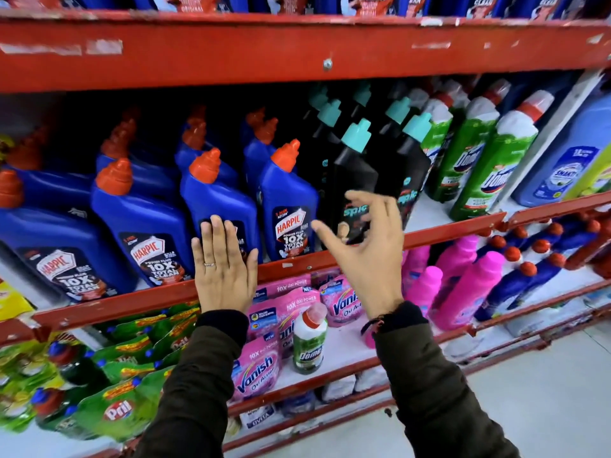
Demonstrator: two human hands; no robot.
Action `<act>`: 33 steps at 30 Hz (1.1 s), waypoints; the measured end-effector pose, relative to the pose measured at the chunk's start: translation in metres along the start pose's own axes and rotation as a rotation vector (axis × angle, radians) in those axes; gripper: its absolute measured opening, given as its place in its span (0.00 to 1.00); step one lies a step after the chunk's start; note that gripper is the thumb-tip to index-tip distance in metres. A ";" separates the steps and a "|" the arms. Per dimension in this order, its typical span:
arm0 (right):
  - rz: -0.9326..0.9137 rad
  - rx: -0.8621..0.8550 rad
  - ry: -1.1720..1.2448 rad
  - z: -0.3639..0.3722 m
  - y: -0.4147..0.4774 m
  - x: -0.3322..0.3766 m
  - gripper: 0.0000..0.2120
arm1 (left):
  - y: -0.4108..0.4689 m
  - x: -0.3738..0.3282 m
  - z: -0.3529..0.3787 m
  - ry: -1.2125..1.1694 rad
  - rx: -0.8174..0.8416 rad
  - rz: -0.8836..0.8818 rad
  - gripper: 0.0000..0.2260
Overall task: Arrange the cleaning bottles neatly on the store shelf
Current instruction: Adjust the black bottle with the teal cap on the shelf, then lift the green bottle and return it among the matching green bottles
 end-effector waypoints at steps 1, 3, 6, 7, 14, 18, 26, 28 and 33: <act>0.012 0.032 0.029 0.005 -0.015 -0.005 0.23 | -0.001 0.000 0.000 -0.003 0.008 -0.003 0.32; 0.052 0.116 0.066 0.019 -0.049 -0.021 0.23 | 0.000 -0.001 -0.001 -0.015 0.009 -0.009 0.32; 0.206 0.322 0.050 0.051 -0.100 -0.056 0.30 | 0.000 -0.001 -0.003 -0.019 0.019 -0.026 0.34; 0.258 0.384 -0.007 0.061 -0.115 -0.069 0.34 | 0.001 -0.001 -0.003 -0.020 0.021 -0.027 0.34; 0.562 0.608 -0.127 0.099 -0.172 -0.133 0.40 | 0.002 0.000 -0.003 -0.026 0.035 -0.040 0.34; 0.604 0.553 -0.062 0.084 -0.161 -0.138 0.33 | 0.003 -0.001 -0.004 -0.030 0.027 -0.023 0.34; 0.524 0.347 0.064 -0.009 -0.052 -0.093 0.39 | 0.004 -0.002 -0.003 -0.050 0.024 -0.025 0.34; 0.469 0.276 0.082 -0.038 -0.023 -0.076 0.35 | 0.003 -0.001 -0.003 -0.048 0.019 -0.025 0.33; 0.322 0.091 0.118 -0.092 0.034 -0.044 0.28 | 0.001 -0.001 0.000 -0.038 0.020 -0.023 0.34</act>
Point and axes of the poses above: each hand's wrist, its own y-axis towards the middle knuckle, its own z-axis out of the palm, x = y × z, the point moved 7 cm from there along y, towards the middle knuckle, and after that the axes turned 2 degrees about z, right-handed, at the moved point
